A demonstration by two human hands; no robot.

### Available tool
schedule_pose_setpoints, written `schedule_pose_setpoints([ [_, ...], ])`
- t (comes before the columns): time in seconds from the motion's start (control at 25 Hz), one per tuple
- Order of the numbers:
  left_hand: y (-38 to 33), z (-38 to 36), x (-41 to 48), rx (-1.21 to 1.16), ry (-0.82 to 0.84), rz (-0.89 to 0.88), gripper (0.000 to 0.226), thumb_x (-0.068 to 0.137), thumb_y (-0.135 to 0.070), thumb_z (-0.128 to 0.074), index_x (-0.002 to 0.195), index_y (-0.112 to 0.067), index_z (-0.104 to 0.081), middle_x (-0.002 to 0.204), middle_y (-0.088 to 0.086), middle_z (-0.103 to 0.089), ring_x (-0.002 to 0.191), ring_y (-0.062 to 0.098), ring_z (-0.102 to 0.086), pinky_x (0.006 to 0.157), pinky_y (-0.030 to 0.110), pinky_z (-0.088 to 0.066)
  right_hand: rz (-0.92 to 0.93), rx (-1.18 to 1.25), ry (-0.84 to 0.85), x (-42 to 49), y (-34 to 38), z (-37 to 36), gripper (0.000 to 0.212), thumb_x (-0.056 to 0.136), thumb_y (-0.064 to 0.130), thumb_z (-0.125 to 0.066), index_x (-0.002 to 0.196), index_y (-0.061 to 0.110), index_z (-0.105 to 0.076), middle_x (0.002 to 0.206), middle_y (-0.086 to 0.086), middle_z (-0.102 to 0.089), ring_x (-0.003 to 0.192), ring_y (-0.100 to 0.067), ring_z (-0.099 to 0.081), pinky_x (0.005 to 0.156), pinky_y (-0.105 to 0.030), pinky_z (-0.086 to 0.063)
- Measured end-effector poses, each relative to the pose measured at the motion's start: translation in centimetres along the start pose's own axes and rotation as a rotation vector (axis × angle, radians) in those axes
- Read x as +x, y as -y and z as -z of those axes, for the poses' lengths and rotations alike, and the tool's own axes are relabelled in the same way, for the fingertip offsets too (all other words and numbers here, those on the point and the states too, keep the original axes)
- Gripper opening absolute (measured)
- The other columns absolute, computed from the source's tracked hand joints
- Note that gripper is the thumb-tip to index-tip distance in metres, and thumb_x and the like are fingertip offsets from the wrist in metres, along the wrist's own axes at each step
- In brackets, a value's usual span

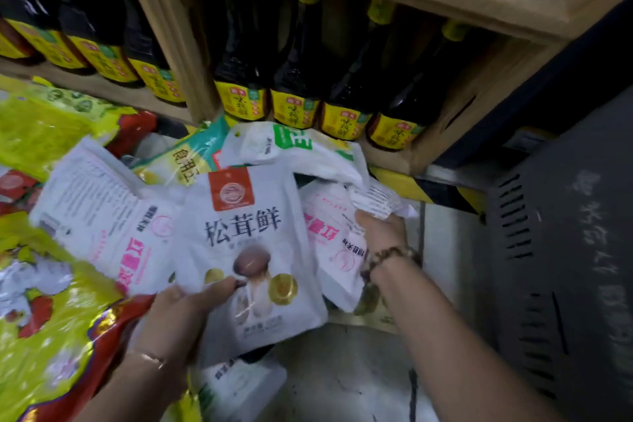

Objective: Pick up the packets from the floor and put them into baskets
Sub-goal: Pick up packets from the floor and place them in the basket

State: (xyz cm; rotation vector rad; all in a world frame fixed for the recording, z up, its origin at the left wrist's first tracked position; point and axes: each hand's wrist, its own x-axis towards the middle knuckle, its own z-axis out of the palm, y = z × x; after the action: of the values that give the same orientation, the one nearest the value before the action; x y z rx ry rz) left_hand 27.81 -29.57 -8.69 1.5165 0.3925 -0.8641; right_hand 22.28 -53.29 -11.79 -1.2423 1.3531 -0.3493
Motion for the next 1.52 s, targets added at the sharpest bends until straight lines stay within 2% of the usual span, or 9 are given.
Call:
schedule_pose_setpoints([
  [0.16,-0.8,0.1,-2.3,0.097,-0.113,-0.042,0.011,0.077,-0.008,-0.068,0.085,0.0,-0.069,0.077,0.008,-0.072,0.056,0.011,-0.064,0.056,0.015,-0.049,0.031,0.141,-0.013,-4.7,-0.2,3.5,0.019,0.086,0.001,-0.059,0.091,0.018,-0.066,0.104,-0.005,-0.068,0.085,-0.015,-0.065,0.072,-0.026,-0.053],
  [0.32,-2.9,0.7,-6.7,0.232,-0.158,-0.086,0.009,0.091,-0.021,-0.058,0.096,-0.015,-0.063,0.102,0.003,-0.064,0.086,0.011,-0.06,0.079,0.019,-0.041,0.053,0.118,0.028,-11.5,1.4,6.6,0.027,0.092,0.009,-0.054,0.119,0.005,-0.054,0.104,-0.003,-0.066,0.085,-0.007,-0.064,0.065,-0.015,-0.053],
  [0.44,-5.7,1.6,-11.4,0.393,-0.222,-0.055,0.015,0.091,-0.024,-0.058,0.103,-0.015,-0.061,0.099,0.005,-0.061,0.077,0.011,-0.057,0.067,0.016,-0.038,0.068,0.1,0.002,-17.5,4.3,8.5,0.02,0.095,0.011,-0.049,0.113,0.015,-0.055,0.107,0.002,-0.065,0.099,-0.009,-0.063,0.081,-0.022,-0.052],
  [0.52,-8.0,1.9,-14.9,0.369,-0.197,-0.034,0.009,0.09,-0.02,-0.059,0.094,-0.013,-0.062,0.089,0.005,-0.067,0.057,0.003,-0.059,0.052,0.015,-0.043,0.081,0.083,0.009,-21.0,7.1,9.8,0.021,0.095,0.01,-0.05,0.114,0.013,-0.058,0.107,0.004,-0.065,0.101,-0.006,-0.061,0.085,-0.021,-0.051],
  [0.64,-11.9,2.1,-20.6,0.365,-0.144,-0.057,0.015,0.09,-0.011,-0.058,0.076,-0.016,-0.062,0.053,-0.015,-0.065,0.043,-0.004,-0.058,0.04,0.01,-0.043,0.167,-0.012,0.037,-25.9,11.6,12.4,0.014,0.093,0.007,-0.052,0.1,0.017,-0.06,0.092,0.019,-0.063,0.078,0.016,-0.058,0.067,-0.004,-0.046],
  [1.12,-20.8,-10.4,-35.1,0.391,0.176,-0.048,0.012,0.065,-0.01,-0.078,0.062,-0.02,-0.073,0.06,-0.01,-0.069,0.059,0.009,-0.062,0.061,0.022,-0.051,0.185,-0.038,-0.093,-32.3,24.7,29.7,0.025,0.085,0.002,-0.061,0.084,0.027,-0.062,0.073,0.029,-0.067,0.071,0.012,-0.063,0.058,-0.006,-0.046],
  [1.24,-19.8,-16.7,-36.4,0.577,0.177,-0.159,0.015,0.08,-0.003,-0.068,0.077,-0.018,-0.067,0.064,-0.016,-0.069,0.061,-0.001,-0.062,0.053,0.013,-0.045,0.133,-0.206,-0.16,-29.1,26.1,36.0,0.019,0.084,0.006,-0.063,0.082,0.025,-0.063,0.068,0.029,-0.066,0.066,0.014,-0.061,0.053,-0.003,-0.044],
  [1.4,-16.7,-25.0,-37.7,0.867,0.139,-0.358,0.026,0.084,-0.015,-0.064,0.109,-0.015,-0.061,0.087,-0.007,-0.064,0.08,0.012,-0.057,0.063,0.018,-0.033,0.077,-0.513,-0.254,-23.1,25.4,43.5,0.004,0.086,0.017,-0.061,0.089,0.021,-0.061,0.075,0.018,-0.061,0.061,0.012,-0.051,0.048,-0.006,-0.034],
  [1.52,-13.3,-30.6,-37.7,0.963,0.152,-0.294,0.041,0.09,-0.02,-0.057,0.129,-0.014,-0.048,0.109,0.005,-0.067,0.1,0.026,-0.061,0.078,0.027,-0.043,0.015,-0.577,-0.257,-19.0,23.2,47.0,0.01,0.088,0.019,-0.06,0.093,0.011,-0.061,0.08,0.001,-0.064,0.067,-0.003,-0.056,0.052,-0.018,-0.04],
])
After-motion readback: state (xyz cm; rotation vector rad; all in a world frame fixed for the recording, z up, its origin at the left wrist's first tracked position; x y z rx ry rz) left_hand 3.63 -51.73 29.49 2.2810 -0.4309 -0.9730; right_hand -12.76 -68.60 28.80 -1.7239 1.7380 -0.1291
